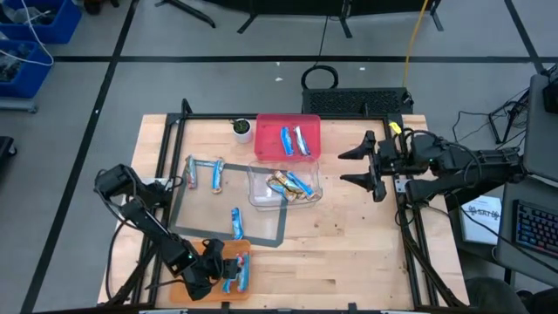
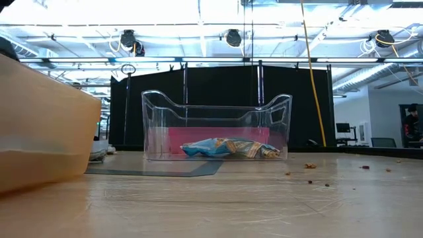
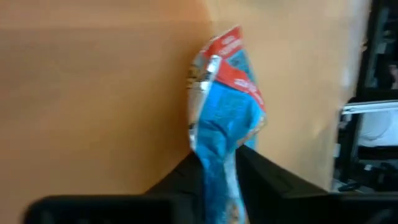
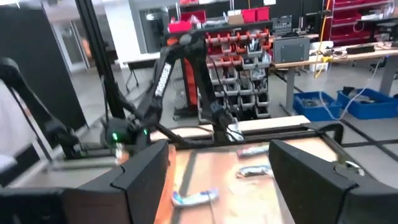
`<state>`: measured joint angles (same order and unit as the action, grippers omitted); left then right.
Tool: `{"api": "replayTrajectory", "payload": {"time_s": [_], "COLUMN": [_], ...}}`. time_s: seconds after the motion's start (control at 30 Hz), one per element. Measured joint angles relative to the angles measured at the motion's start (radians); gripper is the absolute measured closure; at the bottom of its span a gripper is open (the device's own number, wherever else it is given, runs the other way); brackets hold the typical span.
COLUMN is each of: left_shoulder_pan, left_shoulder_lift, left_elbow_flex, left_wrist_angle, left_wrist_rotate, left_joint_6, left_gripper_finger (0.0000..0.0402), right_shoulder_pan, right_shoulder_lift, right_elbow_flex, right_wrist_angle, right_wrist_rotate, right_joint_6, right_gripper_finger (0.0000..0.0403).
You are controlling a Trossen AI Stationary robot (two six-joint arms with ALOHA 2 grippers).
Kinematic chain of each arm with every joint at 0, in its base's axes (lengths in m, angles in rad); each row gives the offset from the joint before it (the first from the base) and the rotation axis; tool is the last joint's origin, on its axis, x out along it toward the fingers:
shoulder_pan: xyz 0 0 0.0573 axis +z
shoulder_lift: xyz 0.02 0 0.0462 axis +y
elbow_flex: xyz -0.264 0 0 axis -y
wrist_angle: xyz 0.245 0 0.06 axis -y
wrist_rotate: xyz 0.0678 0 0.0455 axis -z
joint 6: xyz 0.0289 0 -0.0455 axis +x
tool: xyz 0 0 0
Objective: Pick and place Granola Bars by type
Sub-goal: Put the right red granola bar into the orange bin
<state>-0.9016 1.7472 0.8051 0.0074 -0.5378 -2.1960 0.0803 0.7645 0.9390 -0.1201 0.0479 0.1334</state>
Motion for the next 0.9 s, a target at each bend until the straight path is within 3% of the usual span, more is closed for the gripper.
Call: {"api": "replayTrajectory", "payload": {"time_s": [0.2,0.37,0.67,0.9], "left_shoulder_pan": [0.000,0.000,0.000,-0.006], "left_shoulder_lift": [-0.045,-0.069,-0.073,-0.073], "left_elbow_flex": [0.000,0.000,0.000,0.000], "left_wrist_angle": [-0.008,-0.006,-0.007,-0.013], "left_wrist_rotate": [-0.066,-0.092,-0.091,-0.065], "left_joint_6": [0.000,0.030,0.000,-0.024], "left_gripper_finger": [0.0216,0.0160,0.0120,0.0100], "right_shoulder_pan": [0.000,0.009,0.010,0.022], "right_shoulder_lift": [-0.091,-0.208,-0.434,-0.533], "right_elbow_flex": [0.000,-0.049,-0.255,-0.404], "right_wrist_angle": [-0.156,-0.197,-0.161,-0.156], "right_wrist_rotate": [0.002,0.003,-0.002,-0.078], "right_joint_6": [-0.029,0.005,0.107,0.101], "right_gripper_finger": [0.0135,0.0135,0.0135,0.0135]}}
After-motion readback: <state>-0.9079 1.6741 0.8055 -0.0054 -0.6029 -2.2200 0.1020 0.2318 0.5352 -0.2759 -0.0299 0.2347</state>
